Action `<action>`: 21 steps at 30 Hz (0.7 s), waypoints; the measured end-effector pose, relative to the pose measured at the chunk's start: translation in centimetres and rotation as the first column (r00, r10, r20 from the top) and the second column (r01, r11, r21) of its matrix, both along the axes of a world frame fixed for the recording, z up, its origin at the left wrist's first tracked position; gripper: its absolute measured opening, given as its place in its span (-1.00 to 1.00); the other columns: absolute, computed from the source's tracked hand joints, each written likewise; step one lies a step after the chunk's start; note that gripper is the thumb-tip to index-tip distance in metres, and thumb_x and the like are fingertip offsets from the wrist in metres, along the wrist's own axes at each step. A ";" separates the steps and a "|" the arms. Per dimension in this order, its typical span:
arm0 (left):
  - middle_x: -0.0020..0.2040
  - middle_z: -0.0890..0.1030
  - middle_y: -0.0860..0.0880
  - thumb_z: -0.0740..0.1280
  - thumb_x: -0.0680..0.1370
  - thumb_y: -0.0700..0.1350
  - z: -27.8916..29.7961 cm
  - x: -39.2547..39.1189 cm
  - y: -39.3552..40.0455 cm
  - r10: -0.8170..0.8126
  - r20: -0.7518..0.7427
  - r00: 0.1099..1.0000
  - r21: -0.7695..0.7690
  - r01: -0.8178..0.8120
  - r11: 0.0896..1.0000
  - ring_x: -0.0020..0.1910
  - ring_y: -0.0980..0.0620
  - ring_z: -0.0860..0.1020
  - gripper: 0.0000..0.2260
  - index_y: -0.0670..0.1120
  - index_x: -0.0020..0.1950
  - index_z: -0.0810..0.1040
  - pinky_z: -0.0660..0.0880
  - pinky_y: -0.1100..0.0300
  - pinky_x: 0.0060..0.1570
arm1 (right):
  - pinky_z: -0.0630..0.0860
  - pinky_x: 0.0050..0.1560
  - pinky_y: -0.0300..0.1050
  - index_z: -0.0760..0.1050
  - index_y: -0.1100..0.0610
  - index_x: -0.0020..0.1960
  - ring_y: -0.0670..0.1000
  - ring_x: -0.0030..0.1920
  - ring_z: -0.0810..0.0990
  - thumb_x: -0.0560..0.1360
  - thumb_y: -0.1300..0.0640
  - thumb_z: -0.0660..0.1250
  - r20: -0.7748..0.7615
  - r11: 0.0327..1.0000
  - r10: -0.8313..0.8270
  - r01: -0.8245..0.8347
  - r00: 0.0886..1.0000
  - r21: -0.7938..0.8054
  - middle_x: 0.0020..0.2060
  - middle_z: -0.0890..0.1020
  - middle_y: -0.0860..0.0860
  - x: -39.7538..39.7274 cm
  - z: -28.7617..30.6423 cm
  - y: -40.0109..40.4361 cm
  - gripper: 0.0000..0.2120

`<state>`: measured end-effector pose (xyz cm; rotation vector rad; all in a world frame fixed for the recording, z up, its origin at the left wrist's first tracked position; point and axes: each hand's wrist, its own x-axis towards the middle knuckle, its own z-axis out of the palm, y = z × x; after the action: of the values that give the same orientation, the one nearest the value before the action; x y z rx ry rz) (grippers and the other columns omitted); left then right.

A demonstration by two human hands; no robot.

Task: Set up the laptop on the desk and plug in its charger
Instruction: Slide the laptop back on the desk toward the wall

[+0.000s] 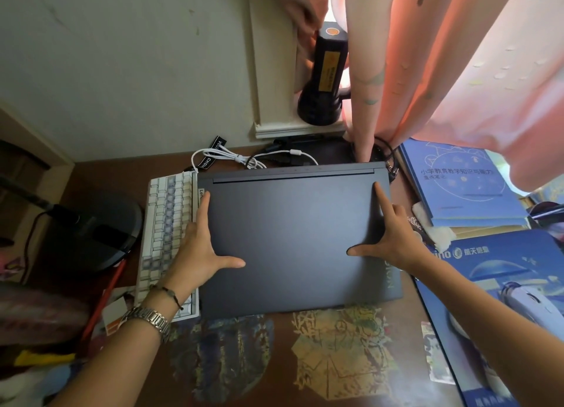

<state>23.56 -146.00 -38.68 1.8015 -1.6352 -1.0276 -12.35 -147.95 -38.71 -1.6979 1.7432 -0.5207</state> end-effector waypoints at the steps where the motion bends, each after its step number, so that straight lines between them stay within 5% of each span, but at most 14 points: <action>1: 0.54 -0.08 0.11 0.64 0.11 -0.10 0.0 0.0 0.0 -0.007 0.008 1.000 0.003 0.007 1.000 0.47 0.12 -0.01 0.25 0.40 0.37 -0.27 0.09 0.01 0.40 | 0.35 0.22 0.17 -0.30 -0.38 0.41 0.21 0.25 0.31 -0.11 -0.38 0.51 0.003 1.000 0.002 -0.002 1.000 0.004 0.26 0.27 0.12 0.0 0.0 0.0 0.34; 4: 0.54 -0.08 0.07 0.63 0.14 -0.10 0.0 -0.2 0.2 -0.009 0.038 0.999 0.002 0.009 1.000 0.39 0.22 -0.03 0.25 0.36 0.39 -0.30 0.06 0.12 0.34 | 0.35 0.23 0.18 -0.31 -0.39 0.39 0.22 0.25 0.31 -0.10 -0.36 0.52 0.001 1.000 0.008 -0.008 1.000 0.010 0.26 0.26 0.11 0.0 0.1 0.0 0.33; 8: 0.54 -0.02 -0.04 0.62 0.16 -0.09 0.1 -0.5 0.5 0.007 0.085 0.996 0.006 -0.008 1.000 0.48 0.00 0.05 0.25 0.34 0.38 -0.35 0.10 0.09 0.33 | 0.33 0.26 0.19 -0.30 -0.35 0.42 0.23 0.28 0.29 -0.05 -0.31 0.54 0.001 1.000 -0.003 0.003 1.000 0.018 0.30 0.24 0.12 0.1 0.0 0.3 0.32; 17: 0.49 0.11 -0.14 0.59 0.21 -0.02 0.8 -0.5 0.5 -0.016 0.159 0.987 0.052 0.008 0.999 0.43 -0.10 0.20 0.20 0.31 0.40 -0.35 0.25 0.03 0.28 | 0.31 0.29 0.18 -0.35 -0.37 0.39 0.25 0.31 0.27 -0.04 -0.32 0.53 -0.019 0.997 -0.014 0.015 1.000 0.078 0.33 0.22 0.14 0.2 0.3 0.2 0.32; 21: 0.37 0.27 -0.15 0.47 0.34 0.11 3.5 1.2 -0.7 -0.041 0.416 0.909 0.029 0.032 0.999 0.31 -0.13 0.34 -0.15 0.11 0.49 0.04 0.40 -0.01 0.16 | 0.40 0.18 0.11 -0.30 -0.21 0.46 0.26 0.24 0.40 0.21 -0.19 0.52 -0.303 0.971 0.103 -0.029 0.947 0.237 0.29 0.34 0.23 -0.2 3.1 -0.8 0.17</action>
<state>24.78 -146.74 -35.22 2.1208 -1.9121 -0.7054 -12.57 -148.77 -35.64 -1.7338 1.8731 -0.0114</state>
